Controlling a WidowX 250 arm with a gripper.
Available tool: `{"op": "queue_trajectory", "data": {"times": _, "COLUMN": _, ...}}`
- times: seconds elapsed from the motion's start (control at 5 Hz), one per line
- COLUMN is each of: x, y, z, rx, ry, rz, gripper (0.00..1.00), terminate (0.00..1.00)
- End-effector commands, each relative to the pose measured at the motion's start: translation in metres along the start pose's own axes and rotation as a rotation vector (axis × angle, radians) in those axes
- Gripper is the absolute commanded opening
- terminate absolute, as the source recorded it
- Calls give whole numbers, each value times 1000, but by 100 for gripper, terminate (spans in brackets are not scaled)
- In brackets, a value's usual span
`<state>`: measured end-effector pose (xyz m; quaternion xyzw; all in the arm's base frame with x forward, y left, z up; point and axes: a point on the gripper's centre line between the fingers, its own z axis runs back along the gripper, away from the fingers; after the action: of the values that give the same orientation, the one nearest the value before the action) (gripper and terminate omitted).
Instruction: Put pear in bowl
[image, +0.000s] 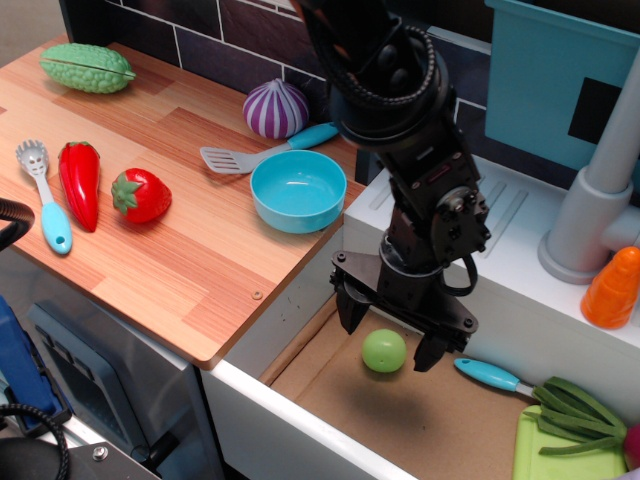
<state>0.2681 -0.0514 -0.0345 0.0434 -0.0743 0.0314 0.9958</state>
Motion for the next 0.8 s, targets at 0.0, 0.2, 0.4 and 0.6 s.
{"op": "queue_trajectory", "data": {"times": 0.0, "x": 23, "y": -2, "z": -2, "rx": -20, "ry": -30, "rz": 12, "gripper": 100, "terminate": 0}}
{"op": "queue_trajectory", "data": {"times": 0.2, "x": 30, "y": -2, "z": -13, "rx": -41, "ry": -56, "rz": -1, "gripper": 100, "terminate": 0}}
{"op": "queue_trajectory", "data": {"times": 0.4, "x": 35, "y": 0, "z": -23, "rx": -74, "ry": -57, "rz": -6, "gripper": 100, "terminate": 0}}
{"op": "queue_trajectory", "data": {"times": 0.6, "x": 32, "y": 2, "z": -32, "rx": -75, "ry": -47, "rz": 0, "gripper": 100, "terminate": 0}}
